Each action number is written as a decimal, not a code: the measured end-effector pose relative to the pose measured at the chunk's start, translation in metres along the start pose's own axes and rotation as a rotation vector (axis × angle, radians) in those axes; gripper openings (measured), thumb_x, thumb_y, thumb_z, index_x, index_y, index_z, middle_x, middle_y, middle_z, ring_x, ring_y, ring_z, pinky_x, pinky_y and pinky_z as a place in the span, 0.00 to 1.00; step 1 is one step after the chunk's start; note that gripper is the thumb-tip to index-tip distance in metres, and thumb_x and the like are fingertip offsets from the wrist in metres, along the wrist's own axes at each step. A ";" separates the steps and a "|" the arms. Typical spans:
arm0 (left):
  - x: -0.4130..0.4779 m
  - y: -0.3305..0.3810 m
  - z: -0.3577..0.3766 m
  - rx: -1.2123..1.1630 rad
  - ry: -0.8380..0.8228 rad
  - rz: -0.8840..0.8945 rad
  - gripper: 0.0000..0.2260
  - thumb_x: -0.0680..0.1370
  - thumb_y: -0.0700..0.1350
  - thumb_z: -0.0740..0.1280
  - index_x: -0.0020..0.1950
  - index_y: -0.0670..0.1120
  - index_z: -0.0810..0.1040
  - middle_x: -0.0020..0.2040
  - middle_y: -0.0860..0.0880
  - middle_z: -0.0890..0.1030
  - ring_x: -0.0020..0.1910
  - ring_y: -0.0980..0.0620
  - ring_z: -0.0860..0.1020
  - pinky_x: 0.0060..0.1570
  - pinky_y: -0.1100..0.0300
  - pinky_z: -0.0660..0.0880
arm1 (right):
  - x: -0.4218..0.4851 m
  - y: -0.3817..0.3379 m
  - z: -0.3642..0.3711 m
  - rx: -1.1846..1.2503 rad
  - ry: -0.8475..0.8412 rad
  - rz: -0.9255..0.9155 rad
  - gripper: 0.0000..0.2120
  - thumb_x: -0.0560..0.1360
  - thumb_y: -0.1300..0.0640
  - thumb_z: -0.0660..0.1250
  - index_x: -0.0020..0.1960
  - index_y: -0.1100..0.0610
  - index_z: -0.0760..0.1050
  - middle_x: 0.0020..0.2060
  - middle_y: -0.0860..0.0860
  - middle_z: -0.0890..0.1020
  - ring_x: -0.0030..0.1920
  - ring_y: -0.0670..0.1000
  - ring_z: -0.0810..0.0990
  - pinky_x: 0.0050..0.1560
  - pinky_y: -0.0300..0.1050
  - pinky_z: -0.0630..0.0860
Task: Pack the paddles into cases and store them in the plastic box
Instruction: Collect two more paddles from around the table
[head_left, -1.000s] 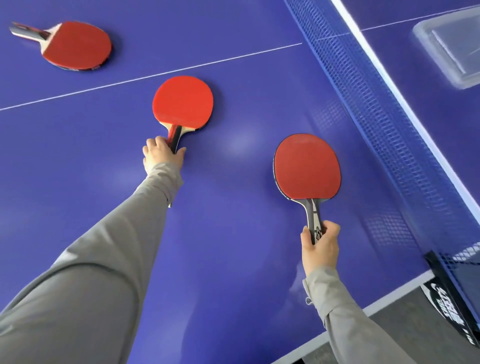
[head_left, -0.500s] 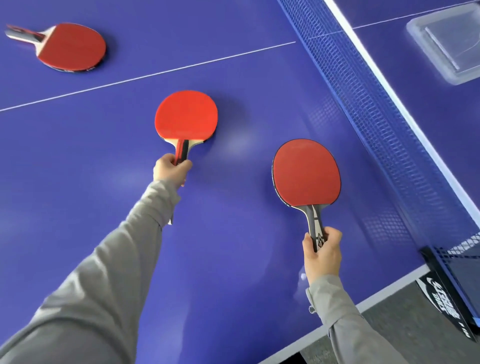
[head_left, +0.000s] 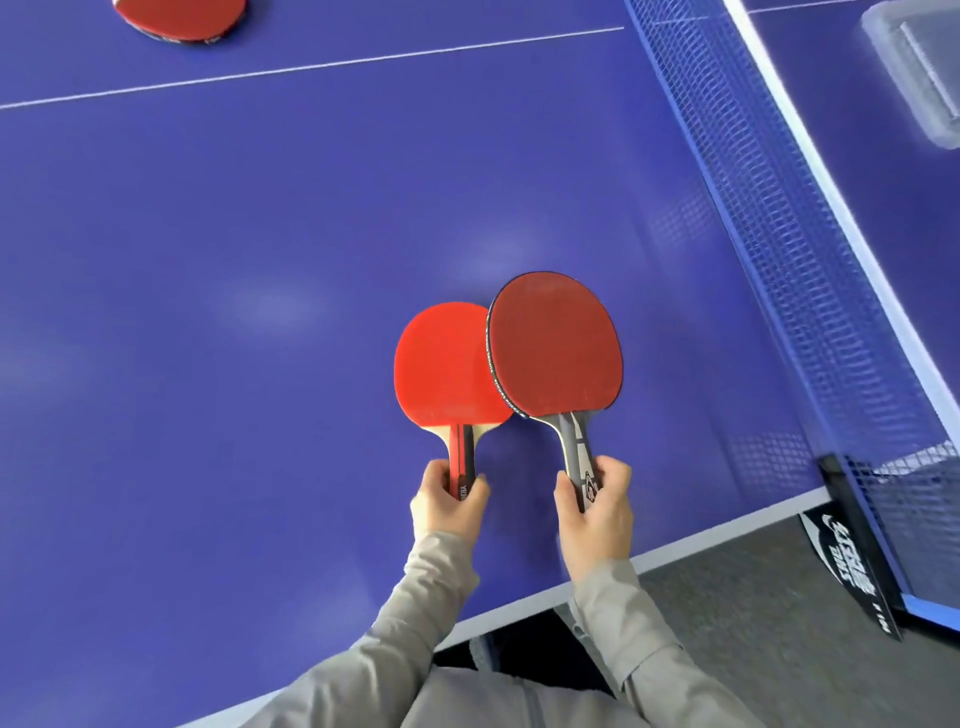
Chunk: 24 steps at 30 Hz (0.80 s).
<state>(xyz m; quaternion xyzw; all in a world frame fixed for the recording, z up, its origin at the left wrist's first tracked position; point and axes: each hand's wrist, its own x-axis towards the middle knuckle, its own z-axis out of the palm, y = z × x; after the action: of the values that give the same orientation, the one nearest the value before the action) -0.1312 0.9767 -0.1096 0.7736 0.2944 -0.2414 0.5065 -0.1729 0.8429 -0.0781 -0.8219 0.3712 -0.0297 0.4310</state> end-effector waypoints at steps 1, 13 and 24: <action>-0.001 0.000 0.003 0.006 -0.010 0.009 0.10 0.70 0.47 0.71 0.37 0.50 0.69 0.29 0.52 0.73 0.28 0.47 0.73 0.30 0.58 0.73 | -0.003 0.000 0.001 0.002 -0.014 -0.006 0.14 0.73 0.61 0.69 0.55 0.58 0.67 0.38 0.40 0.74 0.38 0.35 0.76 0.36 0.20 0.64; 0.009 0.010 -0.008 -0.170 -0.455 0.177 0.15 0.74 0.30 0.67 0.58 0.42 0.74 0.46 0.46 0.79 0.50 0.46 0.78 0.58 0.53 0.75 | -0.002 -0.026 0.031 -0.003 -0.199 -0.048 0.15 0.75 0.56 0.66 0.58 0.59 0.66 0.45 0.50 0.77 0.42 0.51 0.76 0.44 0.43 0.71; 0.012 0.007 -0.014 -0.175 -0.576 0.241 0.21 0.72 0.25 0.65 0.59 0.46 0.74 0.46 0.53 0.80 0.43 0.63 0.80 0.44 0.66 0.77 | -0.008 -0.028 0.041 -0.157 -0.242 -0.161 0.21 0.72 0.51 0.70 0.60 0.59 0.70 0.53 0.52 0.74 0.55 0.53 0.75 0.56 0.53 0.71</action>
<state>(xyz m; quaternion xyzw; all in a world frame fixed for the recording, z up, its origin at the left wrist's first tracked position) -0.1173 0.9899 -0.1080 0.6562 0.0649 -0.3626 0.6585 -0.1468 0.8859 -0.0813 -0.8777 0.2507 0.0640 0.4033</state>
